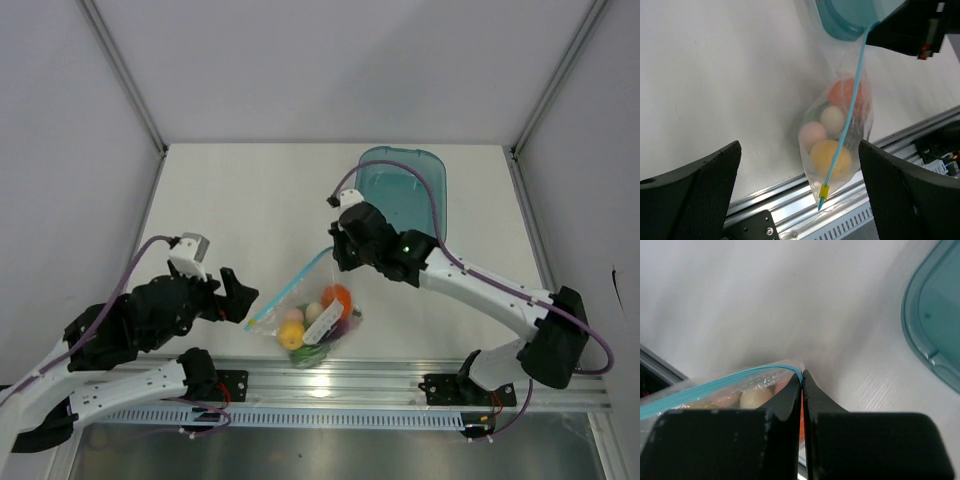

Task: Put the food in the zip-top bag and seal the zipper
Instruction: Place the zipper food storage bag at the center of the board.

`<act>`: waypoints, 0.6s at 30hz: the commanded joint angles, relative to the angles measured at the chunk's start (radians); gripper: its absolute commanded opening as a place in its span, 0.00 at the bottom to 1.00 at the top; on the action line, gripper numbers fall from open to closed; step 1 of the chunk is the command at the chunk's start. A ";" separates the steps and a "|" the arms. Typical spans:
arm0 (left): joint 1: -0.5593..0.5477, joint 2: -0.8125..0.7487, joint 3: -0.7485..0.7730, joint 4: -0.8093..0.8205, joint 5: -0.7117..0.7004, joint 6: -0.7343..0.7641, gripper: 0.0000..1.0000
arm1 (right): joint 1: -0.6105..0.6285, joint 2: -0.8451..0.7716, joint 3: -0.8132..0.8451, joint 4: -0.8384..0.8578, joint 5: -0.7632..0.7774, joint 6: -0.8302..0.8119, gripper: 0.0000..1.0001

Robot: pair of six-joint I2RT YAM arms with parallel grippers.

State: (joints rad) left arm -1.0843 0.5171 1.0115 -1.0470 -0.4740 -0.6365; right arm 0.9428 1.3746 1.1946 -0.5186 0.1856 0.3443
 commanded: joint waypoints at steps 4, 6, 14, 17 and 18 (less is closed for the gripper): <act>-0.003 -0.063 0.030 0.031 -0.051 -0.005 0.99 | -0.117 0.199 0.238 0.085 -0.077 -0.040 0.00; -0.003 -0.078 0.013 0.053 -0.005 0.003 1.00 | -0.147 0.299 0.334 0.078 -0.084 -0.045 0.00; -0.003 -0.089 -0.048 0.122 0.149 -0.015 1.00 | -0.308 0.699 0.703 -0.044 -0.173 0.008 0.00; -0.003 -0.077 -0.056 0.140 0.179 -0.011 1.00 | -0.331 0.780 0.835 -0.093 -0.202 0.001 0.05; -0.003 -0.072 -0.059 0.145 0.186 -0.009 1.00 | -0.334 0.828 0.868 -0.110 -0.201 -0.005 0.10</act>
State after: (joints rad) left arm -1.0843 0.4313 0.9600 -0.9627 -0.3523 -0.6392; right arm 0.6228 2.1437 1.9480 -0.5610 0.0204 0.3359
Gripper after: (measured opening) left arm 0.994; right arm 0.081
